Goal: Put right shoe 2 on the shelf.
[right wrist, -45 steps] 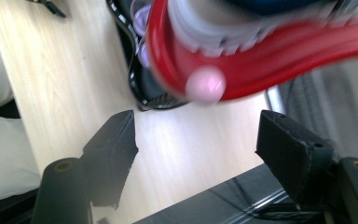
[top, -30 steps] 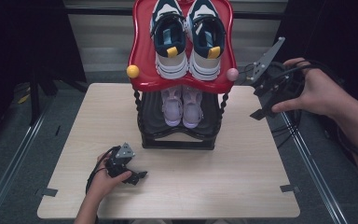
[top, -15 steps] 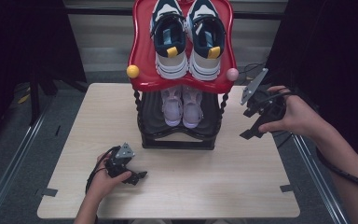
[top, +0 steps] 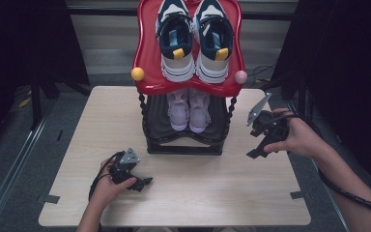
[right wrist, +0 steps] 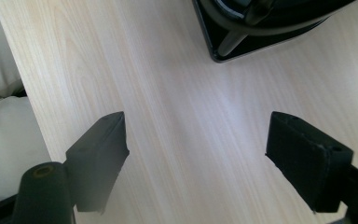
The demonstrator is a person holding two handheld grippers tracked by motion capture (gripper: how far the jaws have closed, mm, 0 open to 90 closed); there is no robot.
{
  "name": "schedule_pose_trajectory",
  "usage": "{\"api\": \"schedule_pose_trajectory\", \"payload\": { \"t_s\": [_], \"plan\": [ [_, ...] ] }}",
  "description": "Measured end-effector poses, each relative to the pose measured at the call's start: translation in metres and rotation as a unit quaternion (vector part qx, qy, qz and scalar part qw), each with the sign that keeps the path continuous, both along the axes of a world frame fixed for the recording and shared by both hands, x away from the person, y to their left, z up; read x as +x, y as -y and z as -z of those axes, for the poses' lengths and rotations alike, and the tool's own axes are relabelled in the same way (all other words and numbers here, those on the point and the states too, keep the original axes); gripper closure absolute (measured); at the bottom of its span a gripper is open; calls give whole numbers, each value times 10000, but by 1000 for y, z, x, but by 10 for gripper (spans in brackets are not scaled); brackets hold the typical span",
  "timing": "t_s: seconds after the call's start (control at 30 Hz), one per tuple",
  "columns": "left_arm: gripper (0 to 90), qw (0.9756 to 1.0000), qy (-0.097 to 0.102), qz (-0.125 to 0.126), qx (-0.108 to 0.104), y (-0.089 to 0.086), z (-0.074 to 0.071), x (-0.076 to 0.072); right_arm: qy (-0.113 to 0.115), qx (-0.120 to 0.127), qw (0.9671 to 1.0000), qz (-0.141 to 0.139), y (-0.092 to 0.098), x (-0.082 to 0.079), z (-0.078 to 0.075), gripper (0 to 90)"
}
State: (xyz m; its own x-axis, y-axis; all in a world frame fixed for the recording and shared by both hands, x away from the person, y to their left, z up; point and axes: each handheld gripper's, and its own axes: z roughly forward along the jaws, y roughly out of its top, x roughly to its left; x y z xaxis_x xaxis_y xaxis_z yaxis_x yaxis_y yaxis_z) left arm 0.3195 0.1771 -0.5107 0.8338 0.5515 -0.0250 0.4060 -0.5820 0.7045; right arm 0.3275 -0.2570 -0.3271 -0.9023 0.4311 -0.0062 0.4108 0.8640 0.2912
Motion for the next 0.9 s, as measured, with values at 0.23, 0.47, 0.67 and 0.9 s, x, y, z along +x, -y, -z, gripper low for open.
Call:
{"api": "schedule_pose_trajectory", "payload": {
  "t_s": [0.23, 0.47, 0.67, 0.9],
  "plan": [
    [0, 10000, 2, 0, -1, 0, 0, 0, -159, -17, 9998, 73, 2, -3, 27, 198],
    [0, 10000, -26, 5, 7, 0, 0, 0, -241, 1, 9997, 91, 4, -7, 53, 198],
    [0, 10000, -25, 5, 7, 0, 0, 0, -262, 135, 9994, 180, 7, -11, 72, 198],
    [0, 10000, -26, 5, 8, 0, 0, 0, -338, 343, 9982, 353, 12, -15, 93, 196]
  ]
}}
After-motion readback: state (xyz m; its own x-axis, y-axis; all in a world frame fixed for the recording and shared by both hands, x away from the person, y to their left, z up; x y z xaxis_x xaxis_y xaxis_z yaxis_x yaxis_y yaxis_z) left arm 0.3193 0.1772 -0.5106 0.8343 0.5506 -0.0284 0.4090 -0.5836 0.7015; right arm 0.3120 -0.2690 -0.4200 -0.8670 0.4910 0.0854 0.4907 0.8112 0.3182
